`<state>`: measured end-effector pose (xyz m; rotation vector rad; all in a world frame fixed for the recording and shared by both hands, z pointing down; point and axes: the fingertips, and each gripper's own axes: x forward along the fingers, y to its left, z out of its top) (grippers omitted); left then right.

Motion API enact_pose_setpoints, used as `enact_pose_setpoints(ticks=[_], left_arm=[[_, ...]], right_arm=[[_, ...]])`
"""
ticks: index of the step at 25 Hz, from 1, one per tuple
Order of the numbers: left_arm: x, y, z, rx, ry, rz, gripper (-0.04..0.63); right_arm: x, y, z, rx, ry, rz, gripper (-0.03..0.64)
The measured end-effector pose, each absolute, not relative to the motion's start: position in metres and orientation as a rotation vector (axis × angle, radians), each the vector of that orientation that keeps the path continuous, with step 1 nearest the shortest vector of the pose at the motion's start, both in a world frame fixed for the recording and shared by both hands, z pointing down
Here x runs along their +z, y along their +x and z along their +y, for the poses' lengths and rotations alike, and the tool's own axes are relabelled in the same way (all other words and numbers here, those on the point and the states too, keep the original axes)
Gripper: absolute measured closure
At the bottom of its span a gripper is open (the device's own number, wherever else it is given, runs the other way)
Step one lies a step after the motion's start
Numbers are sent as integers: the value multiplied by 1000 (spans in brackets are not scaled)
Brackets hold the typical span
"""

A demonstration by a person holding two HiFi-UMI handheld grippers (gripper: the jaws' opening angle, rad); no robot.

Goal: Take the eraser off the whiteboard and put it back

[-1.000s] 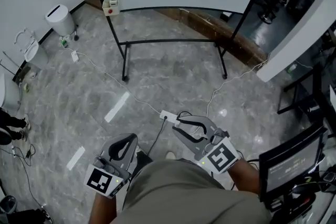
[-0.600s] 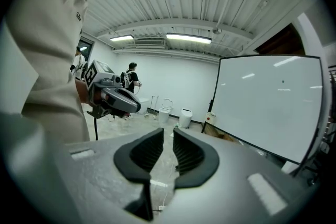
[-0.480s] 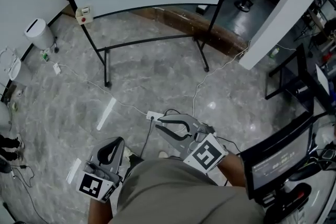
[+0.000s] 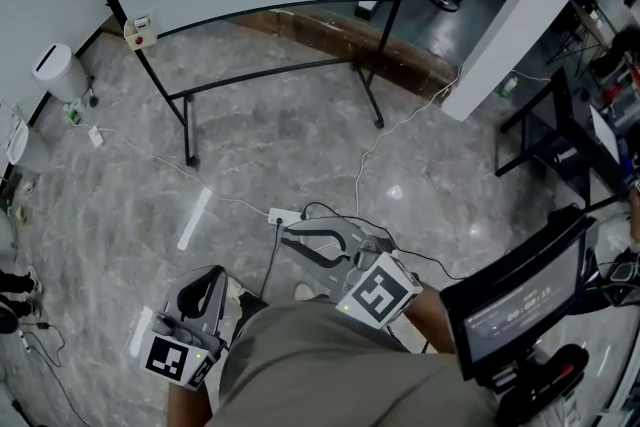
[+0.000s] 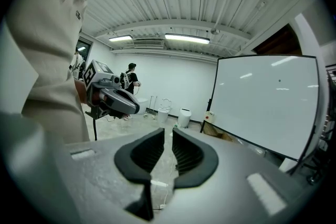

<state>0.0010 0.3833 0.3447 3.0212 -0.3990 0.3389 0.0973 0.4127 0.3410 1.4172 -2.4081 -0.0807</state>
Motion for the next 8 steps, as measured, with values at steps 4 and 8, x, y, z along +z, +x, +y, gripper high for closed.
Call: enact_pose_setpoints(ticks=[4, 8], left_arm=[[347, 4, 393, 354, 3020, -377, 584], [343, 11, 402, 357, 3021, -359, 584]], right_arm=[[342, 100, 422, -79, 1434, -2404, 568], [341, 107, 432, -62, 1435, -2387, 569]])
